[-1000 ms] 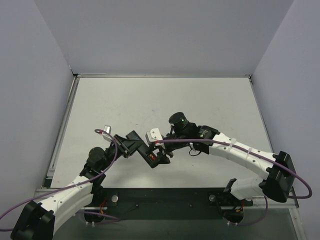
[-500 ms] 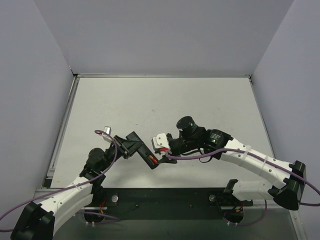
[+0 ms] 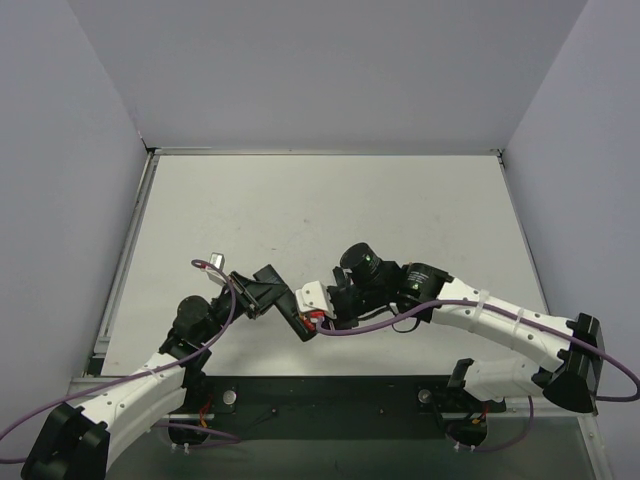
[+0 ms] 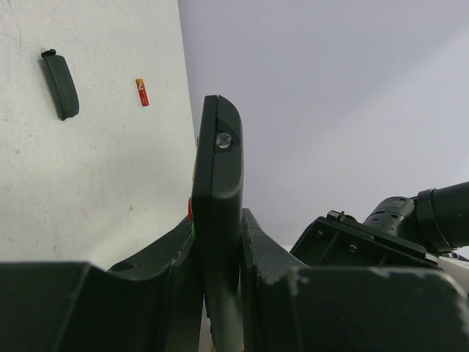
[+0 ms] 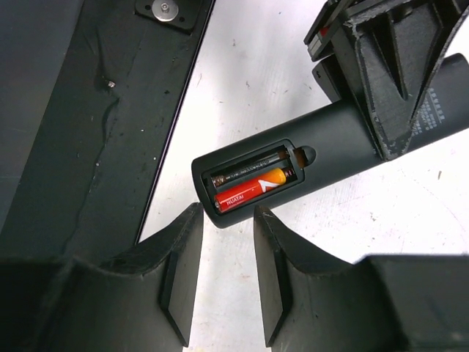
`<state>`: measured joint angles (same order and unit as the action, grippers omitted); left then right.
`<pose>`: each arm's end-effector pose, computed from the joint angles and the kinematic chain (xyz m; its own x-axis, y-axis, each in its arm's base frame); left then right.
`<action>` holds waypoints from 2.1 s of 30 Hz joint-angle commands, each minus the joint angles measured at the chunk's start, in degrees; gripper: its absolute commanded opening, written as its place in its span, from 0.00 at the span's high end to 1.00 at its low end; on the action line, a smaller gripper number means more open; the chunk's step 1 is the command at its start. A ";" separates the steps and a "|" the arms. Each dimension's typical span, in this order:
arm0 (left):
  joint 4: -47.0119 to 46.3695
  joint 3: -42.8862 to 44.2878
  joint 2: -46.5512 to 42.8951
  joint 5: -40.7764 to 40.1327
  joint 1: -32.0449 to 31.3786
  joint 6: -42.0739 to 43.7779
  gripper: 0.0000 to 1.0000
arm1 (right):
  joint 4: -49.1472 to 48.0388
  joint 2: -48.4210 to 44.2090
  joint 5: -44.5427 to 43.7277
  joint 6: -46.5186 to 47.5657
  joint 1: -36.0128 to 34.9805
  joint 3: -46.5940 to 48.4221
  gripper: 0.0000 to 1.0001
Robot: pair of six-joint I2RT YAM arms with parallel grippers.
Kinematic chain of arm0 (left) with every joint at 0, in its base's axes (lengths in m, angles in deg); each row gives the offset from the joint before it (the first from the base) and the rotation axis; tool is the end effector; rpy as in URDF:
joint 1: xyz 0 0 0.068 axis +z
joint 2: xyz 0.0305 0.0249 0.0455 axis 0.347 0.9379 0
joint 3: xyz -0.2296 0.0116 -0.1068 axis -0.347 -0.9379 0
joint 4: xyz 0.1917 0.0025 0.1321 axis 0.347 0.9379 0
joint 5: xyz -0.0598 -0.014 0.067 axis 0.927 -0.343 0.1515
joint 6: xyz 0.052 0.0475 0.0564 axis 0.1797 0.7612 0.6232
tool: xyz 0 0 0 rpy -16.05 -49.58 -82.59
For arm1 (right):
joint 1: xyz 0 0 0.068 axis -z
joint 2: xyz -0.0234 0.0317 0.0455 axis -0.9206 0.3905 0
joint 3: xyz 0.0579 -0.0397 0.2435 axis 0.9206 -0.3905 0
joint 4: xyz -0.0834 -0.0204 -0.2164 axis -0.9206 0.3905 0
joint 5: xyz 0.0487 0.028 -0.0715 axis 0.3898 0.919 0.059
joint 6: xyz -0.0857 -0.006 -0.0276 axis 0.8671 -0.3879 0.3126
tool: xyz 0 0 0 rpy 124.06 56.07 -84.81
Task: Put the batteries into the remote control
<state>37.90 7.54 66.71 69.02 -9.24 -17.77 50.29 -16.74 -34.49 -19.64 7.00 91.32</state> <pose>0.1537 -0.1158 0.1912 -0.7310 -0.6709 -0.1246 0.1103 0.0640 -0.9918 0.0973 0.2663 0.2942 0.3923 -0.2932 -0.8718 -0.9028 -0.3041 -0.3040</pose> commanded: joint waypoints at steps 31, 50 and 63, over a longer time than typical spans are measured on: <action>-3.92 1.94 0.56 1.84 -0.17 -0.32 1.00 | 0.19 3.94 -1.04 2.58 -2.39 3.09 0.76; -2.51 2.02 -1.02 0.00 -0.25 -0.76 1.00 | -3.32 3.94 -10.35 -3.83 -6.26 0.63 0.90; -1.28 1.50 -2.78 -0.18 -0.26 -0.67 1.00 | -5.26 3.59 -16.86 -6.55 -7.49 -1.92 0.92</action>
<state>41.29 7.54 65.40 68.02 -9.26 -16.61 46.29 -12.87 -47.48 -24.78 -0.23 89.97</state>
